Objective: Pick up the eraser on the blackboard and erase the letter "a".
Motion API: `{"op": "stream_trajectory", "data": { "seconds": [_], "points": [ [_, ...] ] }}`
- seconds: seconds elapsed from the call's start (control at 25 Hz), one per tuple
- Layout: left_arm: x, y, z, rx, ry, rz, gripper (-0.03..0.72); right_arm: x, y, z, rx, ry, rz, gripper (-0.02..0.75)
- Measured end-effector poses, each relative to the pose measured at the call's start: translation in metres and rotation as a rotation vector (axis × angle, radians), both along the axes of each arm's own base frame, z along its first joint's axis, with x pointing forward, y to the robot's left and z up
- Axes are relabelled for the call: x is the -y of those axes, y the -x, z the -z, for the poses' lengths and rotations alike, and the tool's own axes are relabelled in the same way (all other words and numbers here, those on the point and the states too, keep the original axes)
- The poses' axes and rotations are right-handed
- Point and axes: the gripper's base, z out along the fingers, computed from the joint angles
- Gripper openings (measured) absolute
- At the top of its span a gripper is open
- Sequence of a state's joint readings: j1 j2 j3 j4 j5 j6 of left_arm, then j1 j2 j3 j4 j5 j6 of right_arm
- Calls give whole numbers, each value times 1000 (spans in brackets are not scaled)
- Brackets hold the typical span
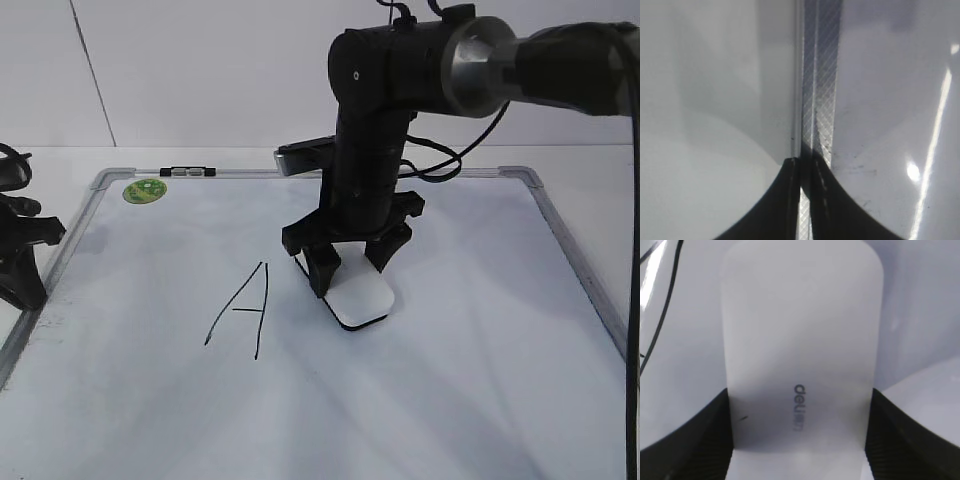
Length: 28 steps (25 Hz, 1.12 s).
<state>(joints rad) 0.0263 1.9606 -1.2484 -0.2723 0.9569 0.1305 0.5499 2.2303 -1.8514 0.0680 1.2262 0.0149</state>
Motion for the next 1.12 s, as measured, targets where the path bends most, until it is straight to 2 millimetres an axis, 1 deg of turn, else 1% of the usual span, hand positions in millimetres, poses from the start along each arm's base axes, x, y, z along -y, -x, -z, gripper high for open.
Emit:
{"op": "stream_trajectory", "data": {
  "seconds": [0.16,0.4,0.68,0.88,1.12],
  "points": [
    [0,0,0,0,0,0,17,9,-5,0,0,0,35,560],
    [0,0,0,0,0,0,17,32,-19,0,9,18,100,560],
    [0,0,0,0,0,0,17,51,-28,0,21,37,146,560],
    [0,0,0,0,0,0,17,49,-27,0,11,18,146,560],
    [0,0,0,0,0,0,17,37,-21,0,20,33,102,560]
  ]
}}
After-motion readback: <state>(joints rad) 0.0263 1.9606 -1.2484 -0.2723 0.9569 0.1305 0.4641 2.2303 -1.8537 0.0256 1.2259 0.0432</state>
